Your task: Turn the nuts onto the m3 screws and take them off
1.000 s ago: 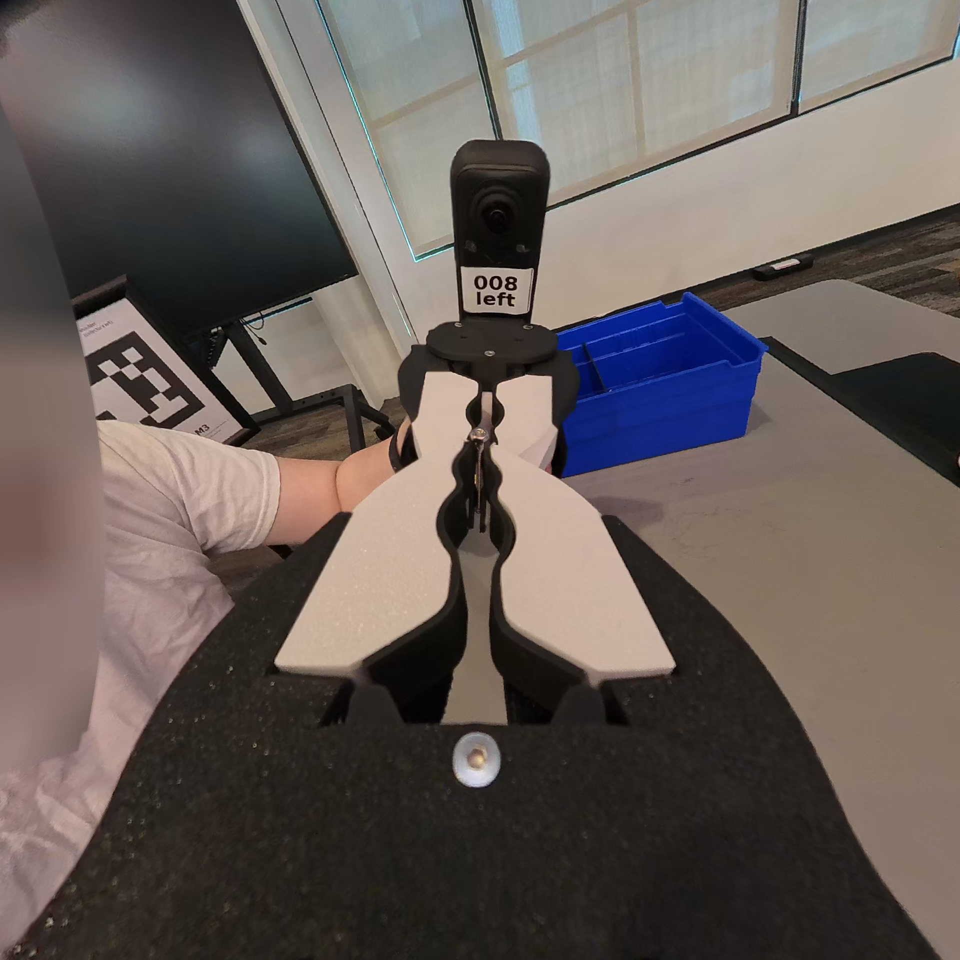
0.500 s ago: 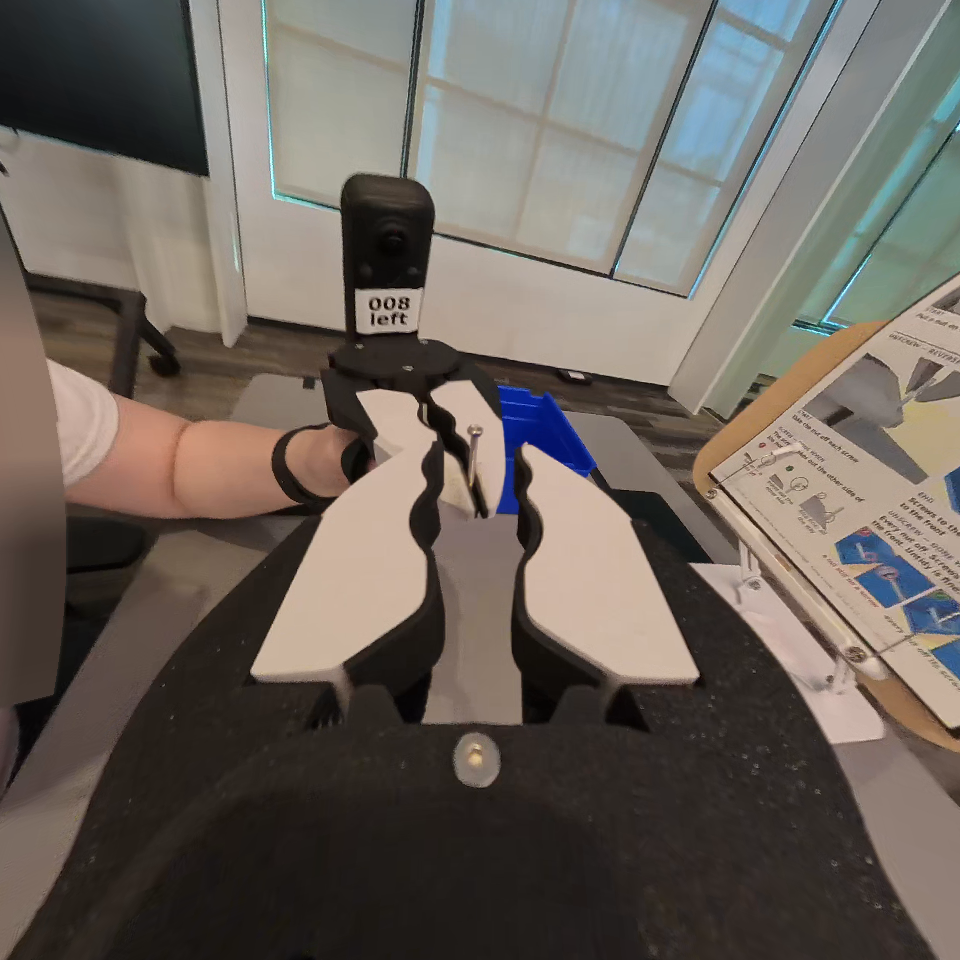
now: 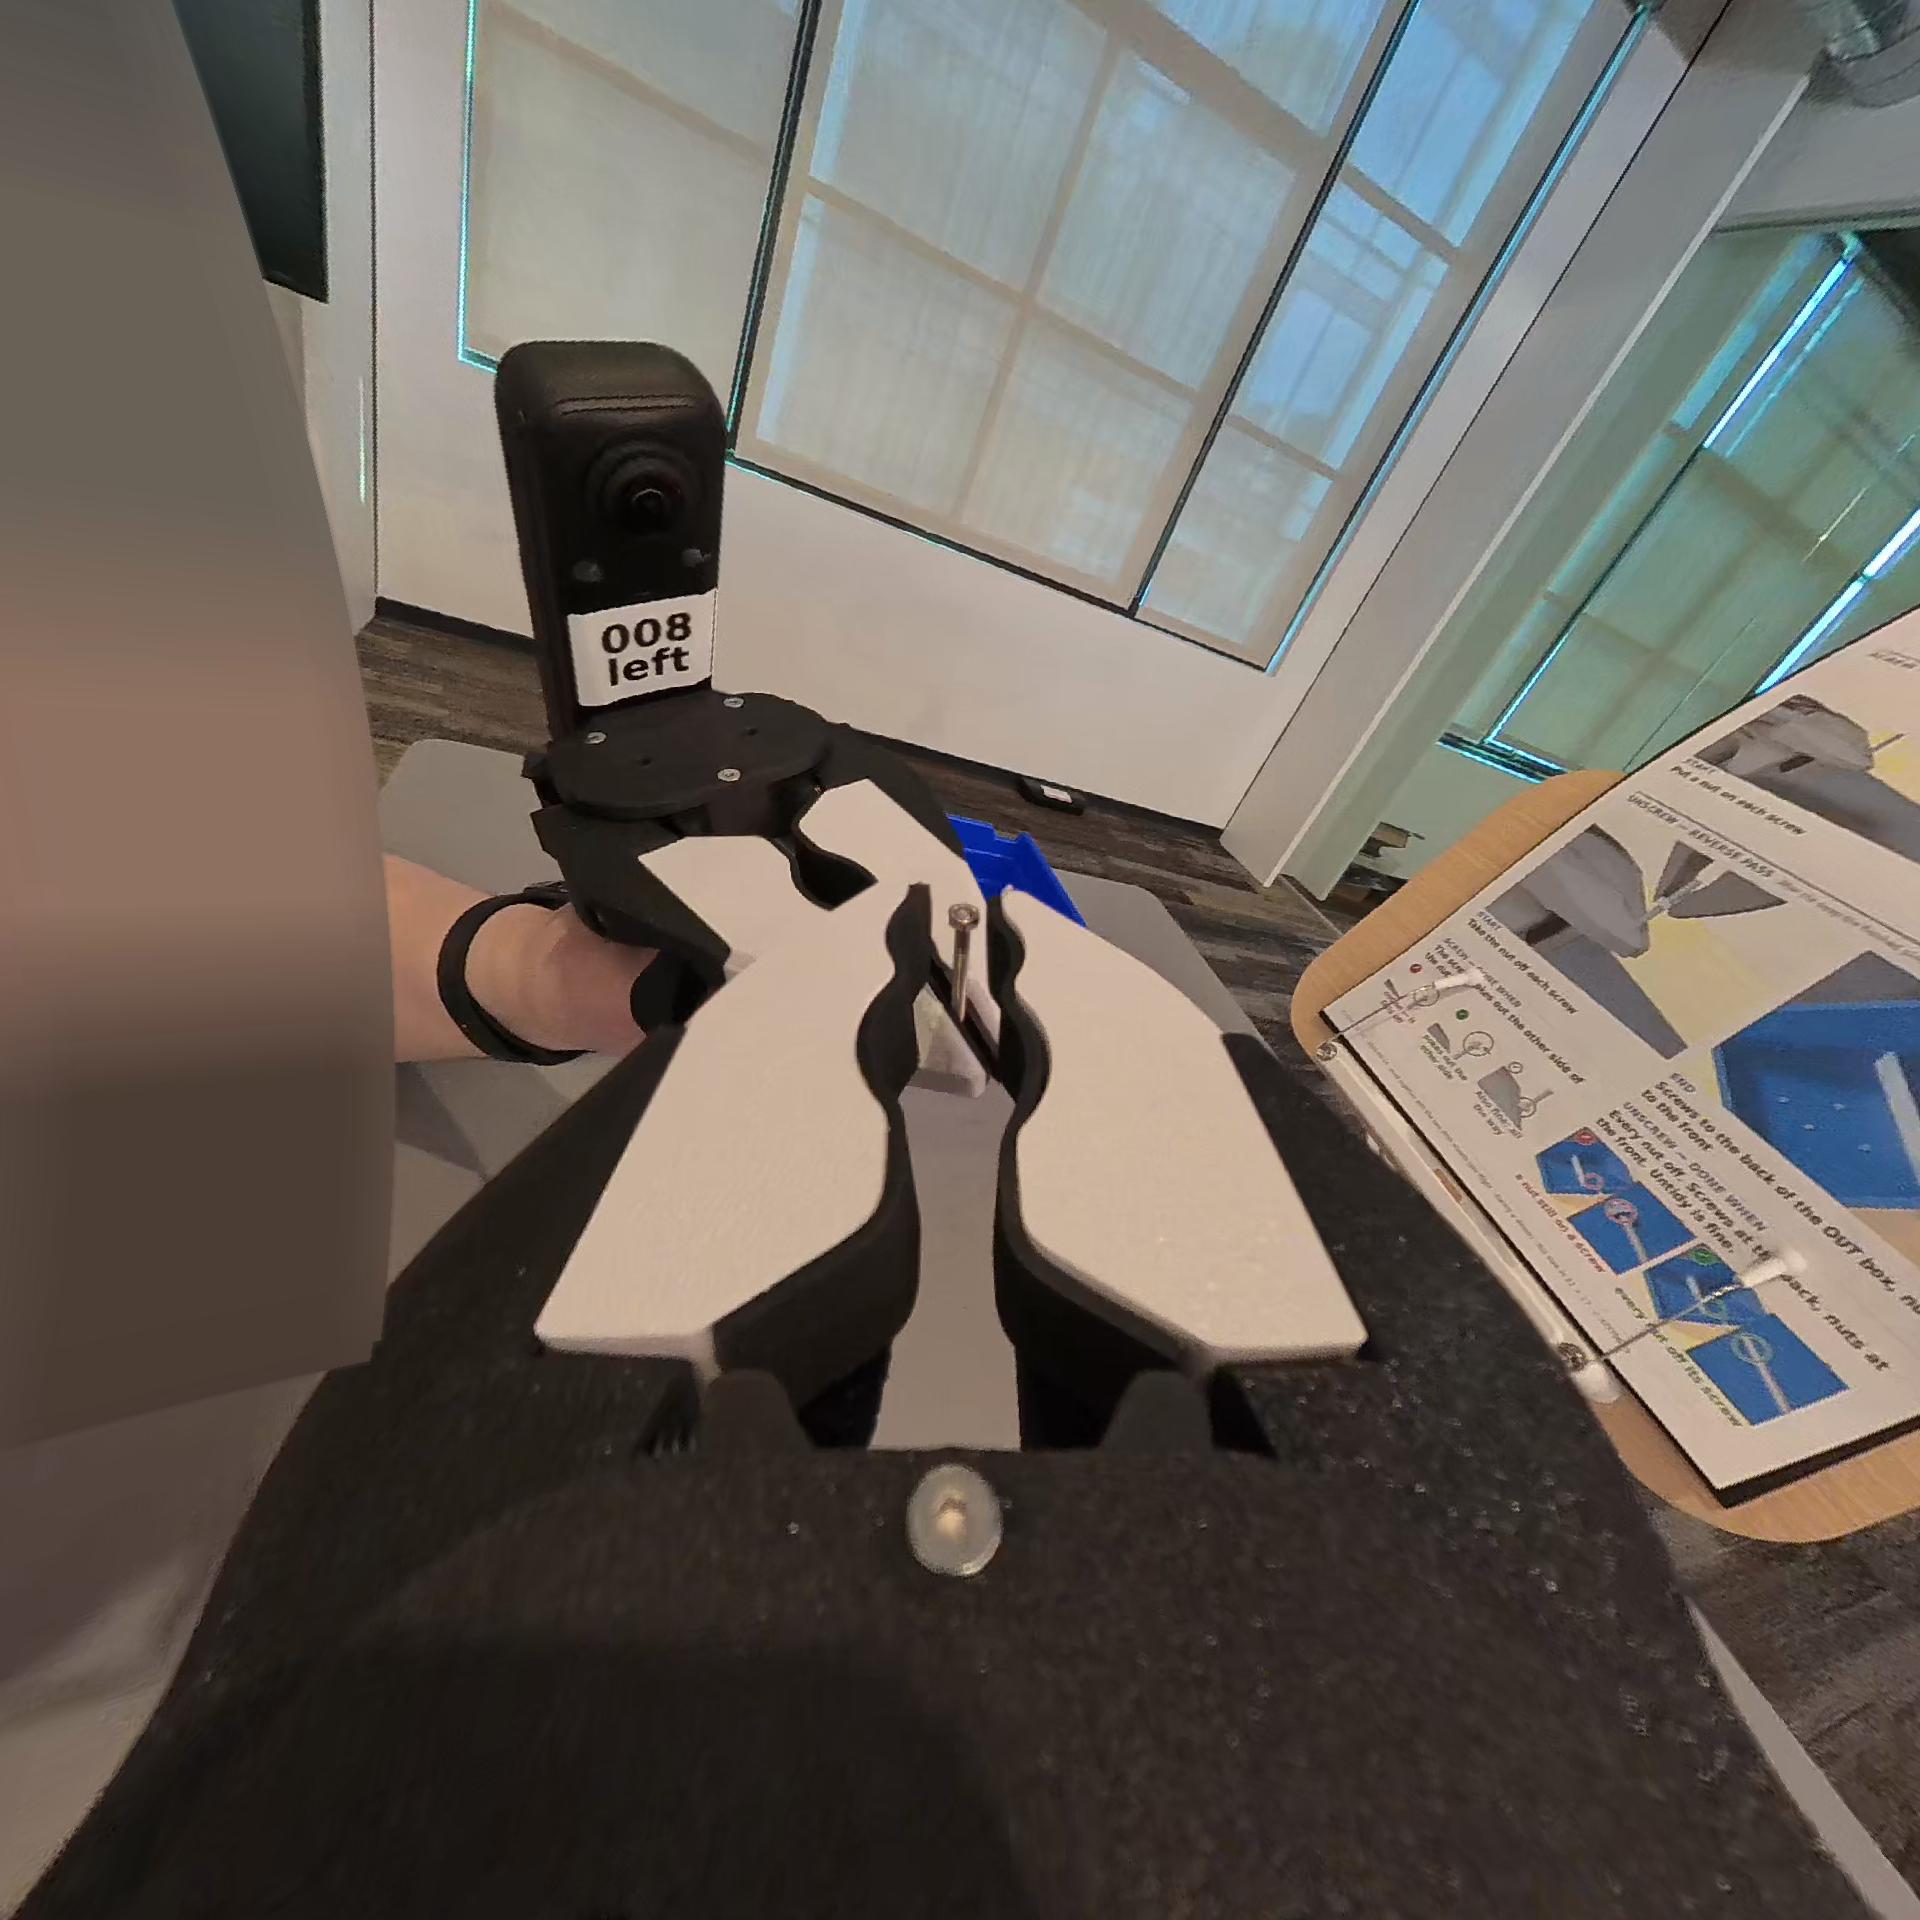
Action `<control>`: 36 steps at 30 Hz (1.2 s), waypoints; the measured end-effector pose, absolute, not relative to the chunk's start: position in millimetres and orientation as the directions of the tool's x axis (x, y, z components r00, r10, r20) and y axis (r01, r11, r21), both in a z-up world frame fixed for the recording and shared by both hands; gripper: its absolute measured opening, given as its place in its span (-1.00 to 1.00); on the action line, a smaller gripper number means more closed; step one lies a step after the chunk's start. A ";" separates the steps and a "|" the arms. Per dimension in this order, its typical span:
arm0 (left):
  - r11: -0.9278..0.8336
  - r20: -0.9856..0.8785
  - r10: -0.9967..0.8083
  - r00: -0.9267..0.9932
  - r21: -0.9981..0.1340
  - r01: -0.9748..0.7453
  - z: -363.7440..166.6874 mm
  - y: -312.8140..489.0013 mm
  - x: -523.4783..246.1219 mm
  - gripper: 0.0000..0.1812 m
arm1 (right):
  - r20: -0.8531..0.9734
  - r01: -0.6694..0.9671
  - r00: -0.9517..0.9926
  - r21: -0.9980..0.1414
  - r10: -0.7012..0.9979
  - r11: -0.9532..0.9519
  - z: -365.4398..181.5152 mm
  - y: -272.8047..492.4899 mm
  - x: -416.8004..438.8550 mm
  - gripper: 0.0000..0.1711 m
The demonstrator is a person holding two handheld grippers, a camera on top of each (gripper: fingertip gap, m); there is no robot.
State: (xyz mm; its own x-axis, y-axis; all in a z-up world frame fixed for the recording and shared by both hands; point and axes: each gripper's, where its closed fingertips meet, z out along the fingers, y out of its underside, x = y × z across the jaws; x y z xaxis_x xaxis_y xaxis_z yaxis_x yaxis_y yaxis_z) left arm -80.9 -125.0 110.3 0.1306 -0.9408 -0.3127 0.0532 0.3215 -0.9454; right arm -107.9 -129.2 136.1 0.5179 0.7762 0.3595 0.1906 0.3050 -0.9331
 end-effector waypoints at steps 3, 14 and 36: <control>0.324 -0.315 -0.940 0.132 -0.944 0.057 111.9 -125.6 -81.8 -0.98 | 0.369 0.212 0.514 -0.929 0.774 0.302 133.3 -128.2 -108.5 -0.88; 0.318 -0.312 -0.946 0.091 -0.946 0.065 112.4 -132.5 -81.6 -0.98 | 0.366 0.179 0.477 -0.931 0.799 0.319 135.6 -133.8 -108.7 -0.94; 0.157 -0.121 -0.887 -0.445 -0.986 -0.046 78.0 -193.0 -74.2 -0.98 | 0.207 0.106 -0.079 -0.971 0.975 0.214 103.6 -185.4 -100.1 -0.94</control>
